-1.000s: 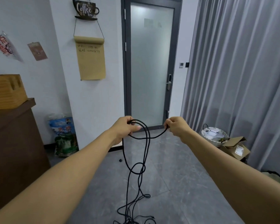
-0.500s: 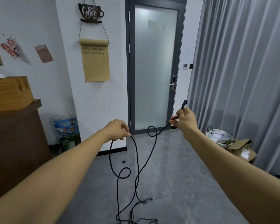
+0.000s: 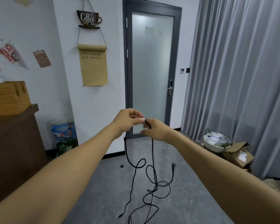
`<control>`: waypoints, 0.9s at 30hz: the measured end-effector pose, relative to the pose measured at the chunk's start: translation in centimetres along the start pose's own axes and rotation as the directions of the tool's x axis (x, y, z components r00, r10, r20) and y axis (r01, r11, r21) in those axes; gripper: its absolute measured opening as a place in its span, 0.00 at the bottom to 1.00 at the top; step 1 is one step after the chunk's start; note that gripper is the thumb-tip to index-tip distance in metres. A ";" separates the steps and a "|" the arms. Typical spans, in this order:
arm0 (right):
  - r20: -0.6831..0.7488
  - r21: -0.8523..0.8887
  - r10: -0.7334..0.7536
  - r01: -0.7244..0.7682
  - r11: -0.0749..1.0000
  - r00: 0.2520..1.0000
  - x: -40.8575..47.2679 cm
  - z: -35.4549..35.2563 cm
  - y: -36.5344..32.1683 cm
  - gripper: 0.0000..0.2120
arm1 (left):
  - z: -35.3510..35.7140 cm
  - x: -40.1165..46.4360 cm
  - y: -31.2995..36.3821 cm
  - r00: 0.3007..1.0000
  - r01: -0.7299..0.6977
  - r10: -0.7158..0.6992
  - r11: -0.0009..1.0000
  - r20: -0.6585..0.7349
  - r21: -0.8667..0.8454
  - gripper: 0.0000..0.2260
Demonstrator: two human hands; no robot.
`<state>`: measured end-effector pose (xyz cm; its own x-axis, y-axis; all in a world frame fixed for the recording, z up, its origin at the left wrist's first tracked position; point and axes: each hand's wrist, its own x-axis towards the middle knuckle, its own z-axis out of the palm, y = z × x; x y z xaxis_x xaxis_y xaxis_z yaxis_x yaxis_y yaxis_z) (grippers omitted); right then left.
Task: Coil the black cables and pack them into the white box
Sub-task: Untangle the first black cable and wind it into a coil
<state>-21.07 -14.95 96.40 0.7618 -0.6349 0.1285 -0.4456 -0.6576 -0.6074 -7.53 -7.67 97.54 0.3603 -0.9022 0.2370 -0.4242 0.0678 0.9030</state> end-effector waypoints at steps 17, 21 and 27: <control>-0.396 0.474 0.537 -0.335 0.815 0.745 0.2 -3.3 8.4 0.17 | -3.9 -1.2 -3.2 0.969 0.160 -0.182 0.978 -0.168 -0.137 0.13; -0.106 0.532 0.232 -0.142 0.835 0.967 -0.1 -0.7 0.1 0.21 | -0.8 -0.2 0.0 0.994 0.059 -0.069 0.992 -0.086 -0.114 0.14; -0.134 0.570 0.177 -0.071 0.818 0.975 0.9 -1.7 -2.3 0.19 | -0.3 -0.1 0.2 0.997 0.050 -0.057 0.988 -0.044 -0.143 0.16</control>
<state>-20.18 -14.71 99.21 0.6006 -0.7901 0.1226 -0.1504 -0.2623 -0.9532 -7.40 -7.47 97.80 0.4202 -0.8850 0.2006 -0.2826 0.0825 0.9557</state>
